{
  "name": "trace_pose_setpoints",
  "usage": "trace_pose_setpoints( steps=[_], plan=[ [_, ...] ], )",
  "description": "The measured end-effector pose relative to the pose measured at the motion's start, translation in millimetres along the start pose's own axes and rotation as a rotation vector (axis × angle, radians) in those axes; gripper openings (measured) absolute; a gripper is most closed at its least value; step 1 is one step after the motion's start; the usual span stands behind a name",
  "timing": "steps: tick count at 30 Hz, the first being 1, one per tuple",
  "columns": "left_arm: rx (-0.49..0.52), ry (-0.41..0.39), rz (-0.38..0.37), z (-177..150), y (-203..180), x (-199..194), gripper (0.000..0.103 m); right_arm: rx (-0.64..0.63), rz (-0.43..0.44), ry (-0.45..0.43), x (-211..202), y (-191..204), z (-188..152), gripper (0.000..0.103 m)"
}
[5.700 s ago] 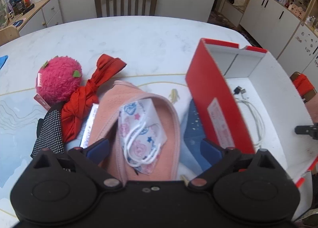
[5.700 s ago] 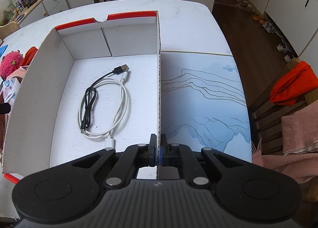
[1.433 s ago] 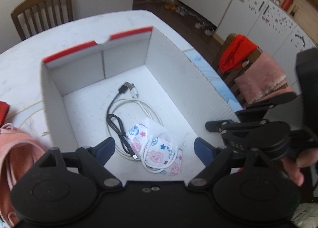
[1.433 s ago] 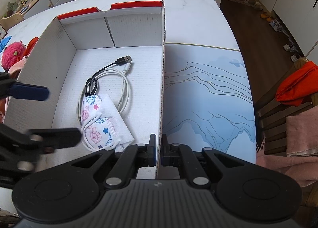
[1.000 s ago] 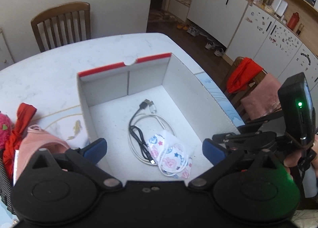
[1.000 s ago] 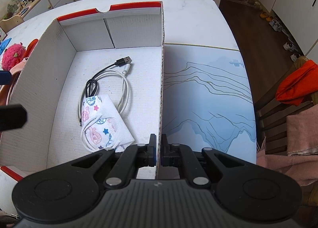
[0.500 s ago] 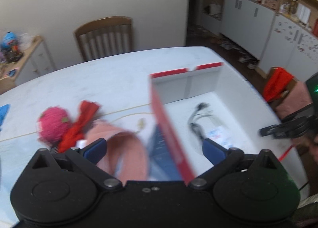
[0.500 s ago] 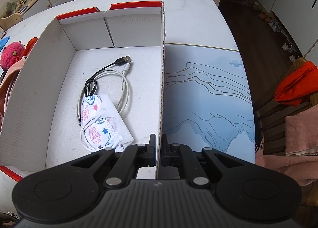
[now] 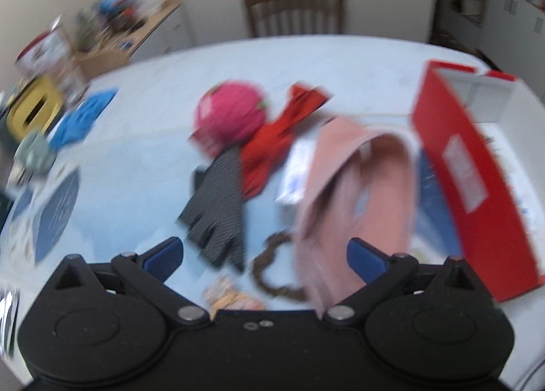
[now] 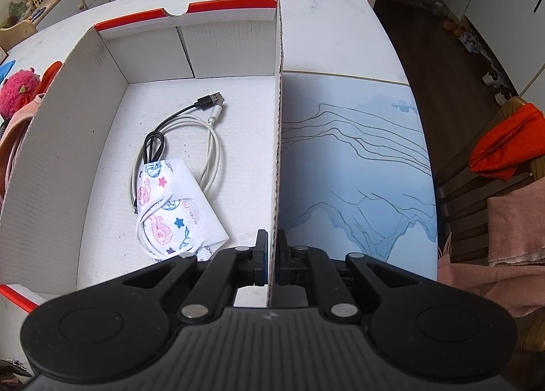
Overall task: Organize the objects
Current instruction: 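Move the left gripper back to the pile toward the bunny plush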
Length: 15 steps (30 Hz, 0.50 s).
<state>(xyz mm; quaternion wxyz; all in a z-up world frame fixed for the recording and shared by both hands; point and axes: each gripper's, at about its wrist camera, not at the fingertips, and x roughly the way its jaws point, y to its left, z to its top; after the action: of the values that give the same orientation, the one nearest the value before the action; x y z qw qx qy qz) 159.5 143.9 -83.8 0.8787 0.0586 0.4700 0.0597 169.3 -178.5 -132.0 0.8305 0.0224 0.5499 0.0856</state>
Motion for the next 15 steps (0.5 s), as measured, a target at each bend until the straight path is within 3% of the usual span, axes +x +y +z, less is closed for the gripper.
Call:
trace_pose_setpoints(
  steps=[6, 15],
  plan=[
    [-0.136, 0.084, 0.119, -27.0, 34.7, 28.1, 0.102, -0.005, -0.003, 0.009, 1.6, 0.9, -1.2, 0.003],
    [-0.213, 0.127, 0.108, -45.5, 35.7, 53.0, 0.101, -0.013, -0.007, 0.025, 6.0, 2.5, -2.4, 0.003]
  ],
)
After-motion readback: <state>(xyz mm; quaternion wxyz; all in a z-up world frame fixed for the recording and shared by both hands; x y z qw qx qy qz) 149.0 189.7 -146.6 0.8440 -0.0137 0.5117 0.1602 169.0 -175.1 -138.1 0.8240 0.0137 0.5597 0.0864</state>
